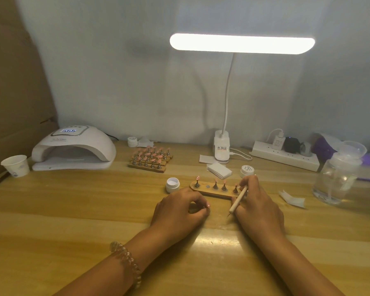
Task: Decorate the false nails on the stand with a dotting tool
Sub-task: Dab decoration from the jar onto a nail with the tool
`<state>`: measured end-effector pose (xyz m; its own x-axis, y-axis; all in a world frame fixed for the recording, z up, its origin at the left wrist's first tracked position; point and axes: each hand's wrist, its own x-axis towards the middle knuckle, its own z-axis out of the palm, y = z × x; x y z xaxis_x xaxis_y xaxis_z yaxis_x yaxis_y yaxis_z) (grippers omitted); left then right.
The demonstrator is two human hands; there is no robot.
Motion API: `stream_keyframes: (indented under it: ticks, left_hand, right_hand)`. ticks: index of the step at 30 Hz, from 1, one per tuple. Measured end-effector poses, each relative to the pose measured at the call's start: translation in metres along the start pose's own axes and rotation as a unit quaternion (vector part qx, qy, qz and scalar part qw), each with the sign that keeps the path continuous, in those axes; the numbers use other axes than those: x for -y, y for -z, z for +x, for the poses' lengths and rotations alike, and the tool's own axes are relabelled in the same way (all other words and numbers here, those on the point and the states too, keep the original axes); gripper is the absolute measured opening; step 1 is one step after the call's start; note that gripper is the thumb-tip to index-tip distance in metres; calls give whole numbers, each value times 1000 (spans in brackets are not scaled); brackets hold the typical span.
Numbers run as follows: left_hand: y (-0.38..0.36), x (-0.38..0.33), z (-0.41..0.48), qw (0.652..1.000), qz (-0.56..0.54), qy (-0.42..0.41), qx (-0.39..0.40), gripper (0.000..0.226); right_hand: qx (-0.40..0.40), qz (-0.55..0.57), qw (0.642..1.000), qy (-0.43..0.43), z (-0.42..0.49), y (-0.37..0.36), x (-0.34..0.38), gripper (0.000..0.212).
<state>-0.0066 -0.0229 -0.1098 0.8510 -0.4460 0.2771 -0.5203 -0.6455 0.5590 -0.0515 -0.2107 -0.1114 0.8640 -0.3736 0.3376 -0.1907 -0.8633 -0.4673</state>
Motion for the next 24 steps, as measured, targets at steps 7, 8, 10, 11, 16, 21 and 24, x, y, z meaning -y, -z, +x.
stream_keyframes:
  ticks: [7, 8, 10, 11, 16, 21, 24]
  left_hand:
    - [7, 0, 0, 1000, -16, -7, 17, 12]
    - [9, 1, -1, 1000, -21, -9, 18, 12]
    - [12, 3, -2, 999, -31, -10, -10, 13]
    - [15, 5, -2, 999, -21, -3, -42, 15]
    - [30, 27, 8, 978, 20, 129, -164, 45]
    - [26, 41, 13, 986, 19, 148, -71, 52]
    - [23, 38, 15, 991, 24, 112, -70, 35]
  right_hand:
    - [-15, 82, 996, -13, 1, 1, -3, 35]
    - [-24, 108, 994, -11, 0, 2, -3, 35]
    - [-45, 173, 984, -5, 0, 6, -5, 32]
    - [-52, 210, 976, -7, 0, 8, -5, 28]
    - [-65, 358, 930, -44, -6, 16, -5, 30]
    - [-43, 424, 904, -34, -8, 17, 5, 27]
    - [-4, 478, 877, -48, -8, 14, 11, 17]
